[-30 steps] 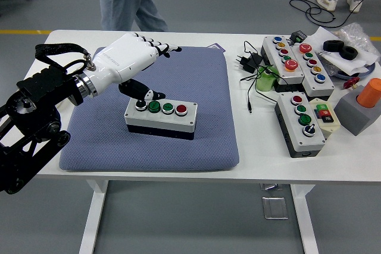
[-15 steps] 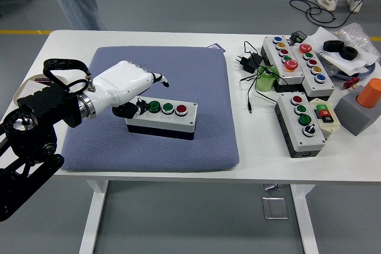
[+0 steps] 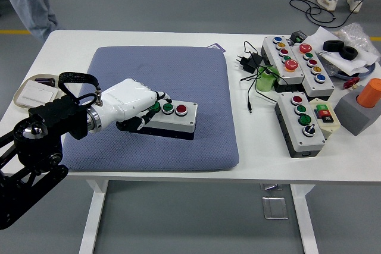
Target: Pick up the button,place it on the desk,press the button,press the button
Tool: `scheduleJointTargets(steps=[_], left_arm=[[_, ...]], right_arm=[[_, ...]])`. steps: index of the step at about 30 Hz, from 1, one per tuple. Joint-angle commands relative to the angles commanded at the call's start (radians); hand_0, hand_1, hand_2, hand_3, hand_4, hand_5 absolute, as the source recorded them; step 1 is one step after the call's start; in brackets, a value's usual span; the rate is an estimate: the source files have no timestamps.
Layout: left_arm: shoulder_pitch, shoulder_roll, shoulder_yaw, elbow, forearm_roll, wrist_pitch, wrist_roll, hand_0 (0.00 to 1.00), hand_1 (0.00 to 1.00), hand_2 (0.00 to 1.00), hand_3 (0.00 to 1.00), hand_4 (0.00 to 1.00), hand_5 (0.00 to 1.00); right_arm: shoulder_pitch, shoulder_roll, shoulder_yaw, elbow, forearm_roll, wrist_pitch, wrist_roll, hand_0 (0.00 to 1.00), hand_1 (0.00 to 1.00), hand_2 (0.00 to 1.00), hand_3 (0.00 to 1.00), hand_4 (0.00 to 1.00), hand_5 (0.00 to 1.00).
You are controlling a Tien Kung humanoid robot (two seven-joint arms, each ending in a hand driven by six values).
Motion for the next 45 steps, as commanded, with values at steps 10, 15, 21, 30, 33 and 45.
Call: scheduleJointTargets(steps=[10,15,21,30,33,45], left_arm=[[-0.033,-0.021,0.036,0.081,0.000,0.021,-0.003,0.056,0.002,0.008,0.865,0.297,0.002],[-0.060,-0.020,0.064,0.126,0.000,0.018,-0.005,0.056,0.002,0.008,0.858,0.297,0.002],[-0.060,-0.016,0.088,0.161,0.000,0.005,-0.005,0.057,0.002,0.008,0.838,0.300,0.002],[-0.038,0.000,0.094,0.132,0.000,-0.012,0.000,0.057,0.002,0.008,0.809,0.302,0.002],[-0.039,0.006,0.097,0.121,0.000,-0.014,0.001,0.057,0.002,0.008,0.778,0.303,0.002],[-0.041,-0.006,0.031,0.030,0.000,0.087,0.002,0.060,0.002,0.013,0.823,0.313,0.002]], right_arm=[[-0.003,0.001,-0.003,0.000,0.004,-0.001,0.000,0.685,0.641,0.668,0.597,0.310,0.092],[-0.003,0.002,-0.008,0.000,0.007,-0.001,0.000,0.685,0.642,0.668,0.597,0.311,0.091],[-0.012,0.000,-0.015,0.000,0.003,-0.001,-0.001,0.684,0.641,0.668,0.597,0.311,0.089],[-0.016,-0.001,-0.023,0.000,0.010,-0.001,0.001,0.684,0.641,0.668,0.596,0.311,0.089],[-0.016,-0.001,-0.024,0.000,0.012,0.000,0.001,0.685,0.641,0.669,0.597,0.311,0.086],[-0.018,-0.002,-0.033,0.000,0.019,0.000,0.001,0.684,0.640,0.668,0.597,0.311,0.086]])
